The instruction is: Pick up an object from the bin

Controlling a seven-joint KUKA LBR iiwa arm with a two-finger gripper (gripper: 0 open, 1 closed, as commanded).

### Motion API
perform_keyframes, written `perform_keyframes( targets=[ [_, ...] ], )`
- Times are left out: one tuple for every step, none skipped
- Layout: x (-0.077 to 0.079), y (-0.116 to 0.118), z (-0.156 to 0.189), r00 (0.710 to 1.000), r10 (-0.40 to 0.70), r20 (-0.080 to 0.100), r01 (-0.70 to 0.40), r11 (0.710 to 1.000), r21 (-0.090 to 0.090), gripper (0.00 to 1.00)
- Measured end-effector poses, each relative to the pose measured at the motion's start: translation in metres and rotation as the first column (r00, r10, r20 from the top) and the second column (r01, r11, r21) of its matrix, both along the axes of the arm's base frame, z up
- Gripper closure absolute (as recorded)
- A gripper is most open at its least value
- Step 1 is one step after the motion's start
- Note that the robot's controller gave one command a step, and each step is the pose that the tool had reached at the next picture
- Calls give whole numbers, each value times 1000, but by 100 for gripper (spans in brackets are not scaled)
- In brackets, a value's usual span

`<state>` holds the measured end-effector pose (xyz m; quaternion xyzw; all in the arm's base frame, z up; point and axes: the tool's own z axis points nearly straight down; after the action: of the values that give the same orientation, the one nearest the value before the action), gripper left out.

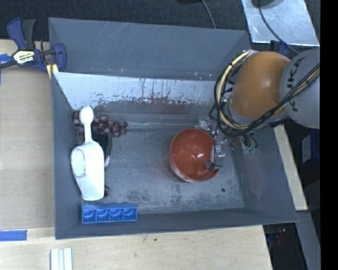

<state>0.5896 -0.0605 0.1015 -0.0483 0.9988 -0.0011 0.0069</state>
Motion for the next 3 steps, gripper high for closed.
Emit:
perform_keyframes(
  targets=[
    [-6, 22, 46, 996, -90, 10, 90, 996, 2, 0],
    [-2, 22, 29, 999, -36, 16, 36, 999, 1, 0],
    [-52, -15, 10, 992, 122, 17, -122, 992, -5, 0]
  ],
)
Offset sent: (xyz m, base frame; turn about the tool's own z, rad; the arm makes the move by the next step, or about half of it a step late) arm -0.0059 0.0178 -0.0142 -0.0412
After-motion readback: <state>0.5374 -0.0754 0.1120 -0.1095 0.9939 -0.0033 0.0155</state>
